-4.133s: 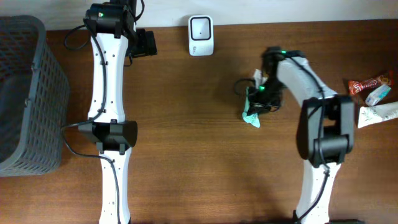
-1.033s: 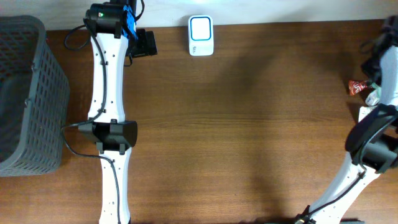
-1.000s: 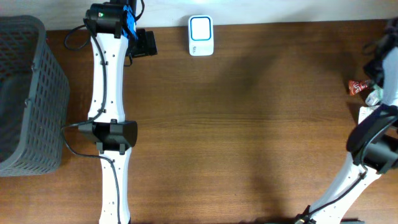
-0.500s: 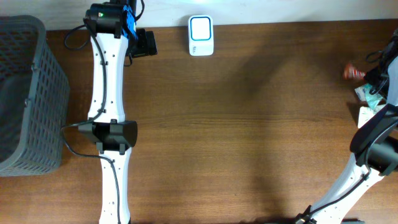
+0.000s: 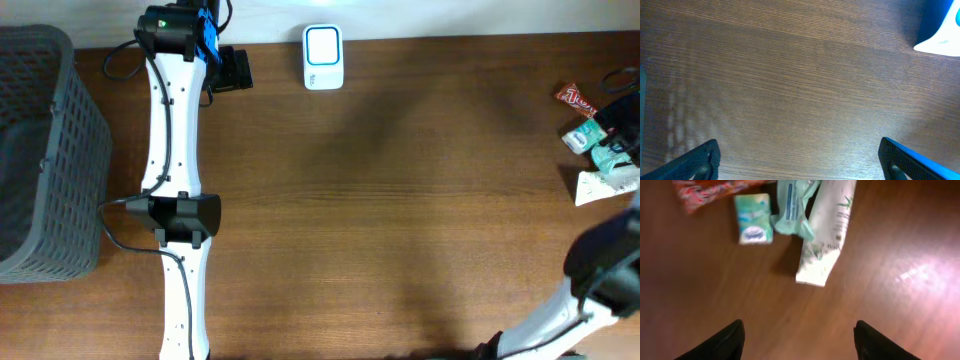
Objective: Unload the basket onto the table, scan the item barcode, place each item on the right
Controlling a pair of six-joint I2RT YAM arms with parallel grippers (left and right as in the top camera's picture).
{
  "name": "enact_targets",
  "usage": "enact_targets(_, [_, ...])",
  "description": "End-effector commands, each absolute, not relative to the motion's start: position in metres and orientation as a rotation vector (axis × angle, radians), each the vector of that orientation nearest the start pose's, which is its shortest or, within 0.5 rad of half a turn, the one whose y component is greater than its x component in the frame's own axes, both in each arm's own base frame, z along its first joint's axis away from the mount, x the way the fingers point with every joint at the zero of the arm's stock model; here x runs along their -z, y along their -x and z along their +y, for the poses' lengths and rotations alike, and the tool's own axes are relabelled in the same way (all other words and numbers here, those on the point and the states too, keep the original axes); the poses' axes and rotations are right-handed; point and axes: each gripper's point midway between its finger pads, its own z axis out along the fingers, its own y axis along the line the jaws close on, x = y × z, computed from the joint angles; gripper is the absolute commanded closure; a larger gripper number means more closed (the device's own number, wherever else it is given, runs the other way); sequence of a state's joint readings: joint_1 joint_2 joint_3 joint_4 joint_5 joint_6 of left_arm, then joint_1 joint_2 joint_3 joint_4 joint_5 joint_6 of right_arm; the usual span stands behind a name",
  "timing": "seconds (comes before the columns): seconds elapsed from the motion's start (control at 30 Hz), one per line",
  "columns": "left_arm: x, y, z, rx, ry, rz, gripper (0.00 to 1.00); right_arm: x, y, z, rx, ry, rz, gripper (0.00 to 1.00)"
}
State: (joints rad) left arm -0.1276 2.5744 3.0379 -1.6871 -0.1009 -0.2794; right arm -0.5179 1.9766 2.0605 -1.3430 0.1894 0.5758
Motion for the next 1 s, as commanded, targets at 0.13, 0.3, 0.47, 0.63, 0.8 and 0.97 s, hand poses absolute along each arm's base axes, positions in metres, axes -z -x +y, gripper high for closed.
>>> enact_targets(0.13, [-0.183,-0.517,-0.047,-0.035,0.23,2.783,0.01,-0.289,-0.318,-0.189,0.342,-1.35,2.349,0.33])
enact_targets(0.3, [-0.183,-0.517,-0.047,-0.035,0.23,2.783,0.01,-0.325,-0.292,-0.155,0.368,-1.235,2.332,0.33])
enact_targets(0.47, [-0.183,-0.517,-0.047,-0.036,0.231,2.783,0.01,-0.349,-0.258,-0.121,0.341,-1.112,2.328,0.33])
enact_targets(0.63, [-0.183,-0.517,-0.047,-0.035,0.23,2.783,0.01,-0.341,-0.21,-0.075,0.253,-0.918,2.337,0.29])
enact_targets(0.8, [-0.183,-0.517,-0.047,-0.036,0.23,2.783,0.01,-0.301,-0.178,-0.038,0.04,-0.834,2.442,0.01])
enact_targets(0.97, [-0.183,-0.517,-0.047,-0.036,0.23,2.783,0.01,-0.273,-0.167,-0.016,-0.1,-0.817,2.546,0.01])
